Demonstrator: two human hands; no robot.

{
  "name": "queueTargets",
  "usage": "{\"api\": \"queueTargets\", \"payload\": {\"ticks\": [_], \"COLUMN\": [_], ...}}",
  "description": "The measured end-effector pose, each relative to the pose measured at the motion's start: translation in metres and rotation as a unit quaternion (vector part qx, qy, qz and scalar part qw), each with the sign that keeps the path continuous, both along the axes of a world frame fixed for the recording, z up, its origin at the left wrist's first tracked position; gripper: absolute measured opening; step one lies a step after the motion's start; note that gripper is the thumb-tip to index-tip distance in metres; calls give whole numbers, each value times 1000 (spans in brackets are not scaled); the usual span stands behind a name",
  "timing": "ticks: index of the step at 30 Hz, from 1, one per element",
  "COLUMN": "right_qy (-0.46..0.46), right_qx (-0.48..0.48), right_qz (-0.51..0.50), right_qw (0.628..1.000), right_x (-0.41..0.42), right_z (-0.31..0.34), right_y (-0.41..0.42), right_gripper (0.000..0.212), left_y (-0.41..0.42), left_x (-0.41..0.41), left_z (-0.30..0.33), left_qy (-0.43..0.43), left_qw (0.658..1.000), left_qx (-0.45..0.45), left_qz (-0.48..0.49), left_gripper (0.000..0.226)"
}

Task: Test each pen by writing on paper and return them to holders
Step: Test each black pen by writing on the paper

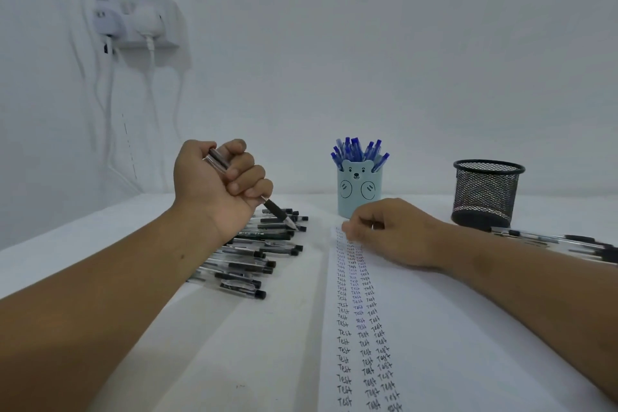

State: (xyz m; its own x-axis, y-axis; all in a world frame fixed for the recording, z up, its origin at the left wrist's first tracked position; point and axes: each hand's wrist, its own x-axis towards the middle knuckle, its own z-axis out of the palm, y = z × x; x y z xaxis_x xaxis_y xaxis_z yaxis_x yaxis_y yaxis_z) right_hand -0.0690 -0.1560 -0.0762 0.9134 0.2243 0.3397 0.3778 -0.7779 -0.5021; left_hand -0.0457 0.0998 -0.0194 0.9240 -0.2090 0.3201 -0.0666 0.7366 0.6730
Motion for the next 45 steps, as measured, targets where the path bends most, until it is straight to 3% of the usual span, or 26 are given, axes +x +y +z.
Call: {"api": "queueTargets", "payload": {"ticks": [3, 5, 8, 10, 17, 22, 24, 26, 29, 31, 34, 36, 41, 45], "right_qy": [-109, -208, -303, -344, -305, -220, -197, -126, -2, 68, 116, 114, 55, 31], "right_qx": [18, -13, -87, -120, -147, -131, -51, 101, 302, 350, 335, 327, 253, 187], "right_qz": [17, 30, 33, 46, 80, -28, -82, -115, -104, -93, -68, -64, -95, -116], "right_qw": [994, 978, 949, 930, 938, 966, 976, 980, 948, 929, 933, 936, 961, 975], "right_x": [-4, -7, -9, -8, -11, -7, -2, 1, 5, 8, 11, 10, 8, 14], "right_z": [2, 7, 14, 14, 18, 20, 15, 12, 10, 10, 12, 12, 7, 3], "right_y": [6, 13, 24, 29, 33, 20, 8, -3, -10, -12, -12, -11, -3, -6], "right_gripper": [43, 34, 47, 41, 28, 5, 5, 7, 13, 18, 16, 22, 47, 41], "left_y": [-8, -15, -29, -35, -39, -39, -34, -28, -22, -22, -21, -21, -21, -21], "left_x": [-3, -7, -13, -18, -24, -18, -17, -18, -18, -15, -13, -10, -7, -7], "left_z": [-6, -10, -14, -14, -13, -18, -22, -25, -30, -35, -36, -37, -38, -38], "left_qy": [13, 33, 55, 55, 10, -47, -125, -211, -307, -355, -378, -376, -359, -347], "left_qw": [999, 999, 997, 997, 999, 984, 936, 830, 696, 633, 564, 544, 552, 568], "left_qx": [-23, -20, -15, -16, 3, 163, 306, 483, 634, 681, 731, 747, 750, 744], "left_qz": [-22, -30, -43, -50, -52, 46, 125, 181, 140, 98, 70, 64, 62, 53], "left_gripper": [22, 29, 42, 43, 43, 18, 18, 13, 12, 22, 34, 35, 34, 32]}}
